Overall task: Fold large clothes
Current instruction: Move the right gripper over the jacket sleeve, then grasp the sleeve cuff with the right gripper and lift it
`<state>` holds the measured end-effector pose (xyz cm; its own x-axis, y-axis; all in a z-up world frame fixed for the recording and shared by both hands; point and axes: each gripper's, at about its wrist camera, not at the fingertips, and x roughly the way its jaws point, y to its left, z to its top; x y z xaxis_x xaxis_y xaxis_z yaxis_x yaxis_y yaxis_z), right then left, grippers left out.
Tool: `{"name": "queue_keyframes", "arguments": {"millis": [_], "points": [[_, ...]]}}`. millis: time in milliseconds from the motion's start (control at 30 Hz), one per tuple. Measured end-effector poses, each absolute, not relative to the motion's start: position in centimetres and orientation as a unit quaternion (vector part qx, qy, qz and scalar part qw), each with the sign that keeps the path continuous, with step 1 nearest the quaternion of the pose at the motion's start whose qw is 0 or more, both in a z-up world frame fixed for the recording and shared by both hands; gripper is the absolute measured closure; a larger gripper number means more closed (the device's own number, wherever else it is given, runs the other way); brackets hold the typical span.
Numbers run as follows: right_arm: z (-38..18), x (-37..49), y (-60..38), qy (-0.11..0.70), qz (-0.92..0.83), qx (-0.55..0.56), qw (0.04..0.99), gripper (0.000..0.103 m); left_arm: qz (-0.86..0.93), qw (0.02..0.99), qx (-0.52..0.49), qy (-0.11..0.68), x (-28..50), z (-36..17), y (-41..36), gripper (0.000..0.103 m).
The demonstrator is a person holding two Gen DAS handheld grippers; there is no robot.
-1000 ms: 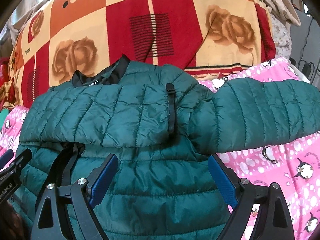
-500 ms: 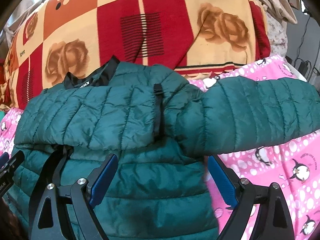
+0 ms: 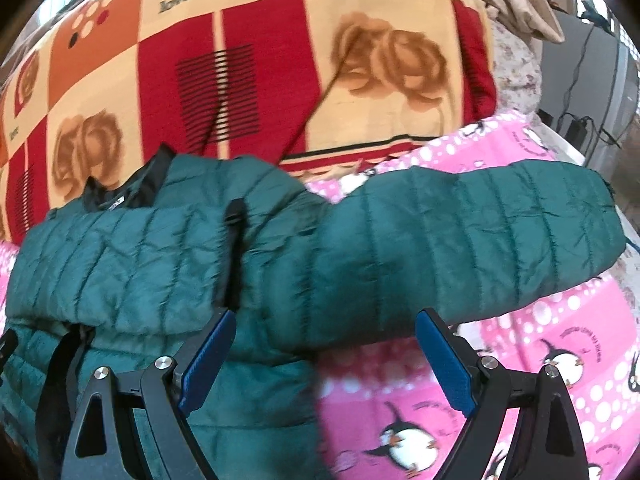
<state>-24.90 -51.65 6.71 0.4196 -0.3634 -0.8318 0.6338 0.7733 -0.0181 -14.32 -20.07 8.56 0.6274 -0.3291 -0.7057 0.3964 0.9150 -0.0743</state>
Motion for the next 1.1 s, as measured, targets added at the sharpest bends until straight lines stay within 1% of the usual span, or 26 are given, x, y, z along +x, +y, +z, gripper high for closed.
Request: {"name": "queue_keyframes", "arguments": {"millis": [667,1100], "points": [[7.6,-28.9,-60.2,0.437,-0.378,0.184,0.796,0.013,-0.196,0.902,0.037,0.384,-13.8,8.4,-19.6,0.011],[9.9,-36.1,-70.0,0.399,-0.49,0.222,0.743,0.013,-0.195,0.9,0.033,0.39,-13.7,8.0,-19.5,0.011]]}}
